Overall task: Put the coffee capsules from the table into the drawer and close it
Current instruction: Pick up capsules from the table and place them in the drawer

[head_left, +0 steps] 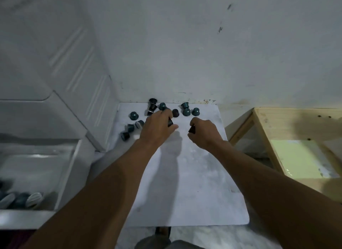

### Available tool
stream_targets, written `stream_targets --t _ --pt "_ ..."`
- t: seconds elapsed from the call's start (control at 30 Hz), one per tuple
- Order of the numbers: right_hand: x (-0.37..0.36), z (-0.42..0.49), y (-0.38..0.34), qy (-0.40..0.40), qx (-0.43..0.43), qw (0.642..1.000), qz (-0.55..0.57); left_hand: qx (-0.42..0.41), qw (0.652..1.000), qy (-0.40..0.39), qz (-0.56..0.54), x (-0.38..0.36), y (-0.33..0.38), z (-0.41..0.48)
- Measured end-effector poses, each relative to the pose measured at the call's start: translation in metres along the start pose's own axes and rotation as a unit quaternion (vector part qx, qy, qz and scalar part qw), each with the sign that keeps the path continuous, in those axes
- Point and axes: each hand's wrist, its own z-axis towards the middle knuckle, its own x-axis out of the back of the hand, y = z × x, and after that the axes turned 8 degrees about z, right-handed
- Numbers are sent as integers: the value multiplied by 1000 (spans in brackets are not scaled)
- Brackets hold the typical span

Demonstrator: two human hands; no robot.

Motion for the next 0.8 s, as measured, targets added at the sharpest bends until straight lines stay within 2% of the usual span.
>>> stream_targets --t 0.27,0.5,0.8 --pt "1 -89 -46 21 132 991 20 133 982 122 -60 43 4 -126" --pt "-18 -149 -111 -4 205 978 44 215 964 147 -50 82 -30 -223" --pt "-59 -181 -236 -5 293 954 67 247 952 176 -43 144 -125 -296"
